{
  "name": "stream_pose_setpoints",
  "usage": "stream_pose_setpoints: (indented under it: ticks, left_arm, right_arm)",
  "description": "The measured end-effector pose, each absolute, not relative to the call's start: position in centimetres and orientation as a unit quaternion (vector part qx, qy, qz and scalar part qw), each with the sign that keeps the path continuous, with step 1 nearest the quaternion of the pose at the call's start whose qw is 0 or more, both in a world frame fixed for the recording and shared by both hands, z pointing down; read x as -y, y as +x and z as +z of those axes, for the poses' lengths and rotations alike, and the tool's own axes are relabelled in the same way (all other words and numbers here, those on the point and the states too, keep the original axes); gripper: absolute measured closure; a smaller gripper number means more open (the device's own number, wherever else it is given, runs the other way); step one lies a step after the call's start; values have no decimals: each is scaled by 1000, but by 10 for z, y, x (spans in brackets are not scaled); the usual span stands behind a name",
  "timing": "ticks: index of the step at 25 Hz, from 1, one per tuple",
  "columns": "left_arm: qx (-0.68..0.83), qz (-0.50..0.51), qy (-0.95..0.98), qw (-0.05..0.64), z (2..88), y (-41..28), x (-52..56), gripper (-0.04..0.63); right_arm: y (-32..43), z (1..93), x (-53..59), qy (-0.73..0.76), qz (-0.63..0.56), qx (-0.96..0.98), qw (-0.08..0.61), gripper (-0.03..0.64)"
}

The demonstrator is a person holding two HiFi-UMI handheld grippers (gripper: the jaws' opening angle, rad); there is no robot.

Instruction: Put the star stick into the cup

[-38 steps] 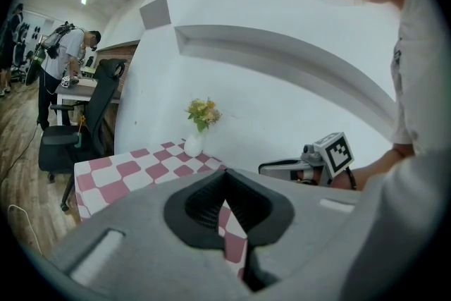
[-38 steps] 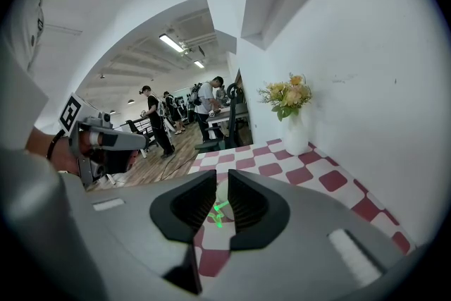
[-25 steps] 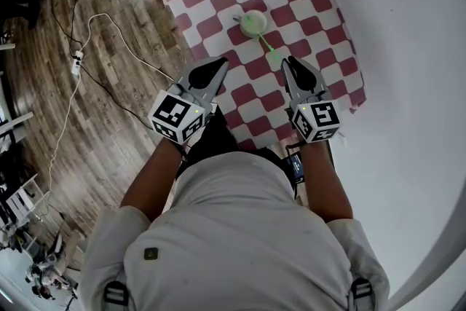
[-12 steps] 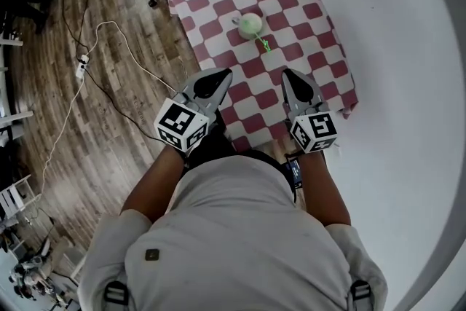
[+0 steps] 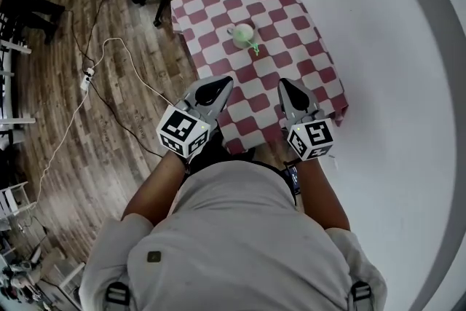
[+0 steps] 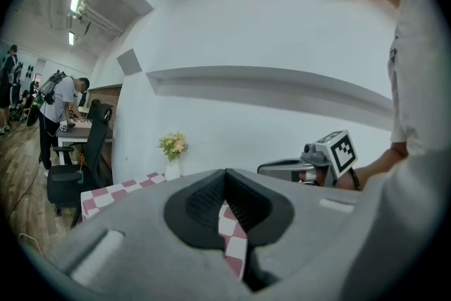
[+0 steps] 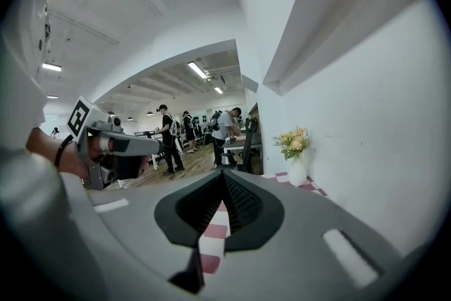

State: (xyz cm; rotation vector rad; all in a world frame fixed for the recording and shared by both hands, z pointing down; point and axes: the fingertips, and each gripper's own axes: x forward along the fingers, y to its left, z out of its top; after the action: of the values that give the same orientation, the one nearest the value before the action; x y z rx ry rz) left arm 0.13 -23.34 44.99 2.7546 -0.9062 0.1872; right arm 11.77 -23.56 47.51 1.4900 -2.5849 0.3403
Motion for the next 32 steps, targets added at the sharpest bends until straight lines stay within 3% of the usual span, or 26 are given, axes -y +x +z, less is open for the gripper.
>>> stream_pose_setpoints:
  ticks: [16,32]
  left_arm:
    - [321,45,944,63,403,23,164,592]
    - [329,46,941,63,394,-13,130,592]
  right_arm:
    - [132,421,167,472,57,879,42,607]
    - [93,404,138,455,43,889,38,607]
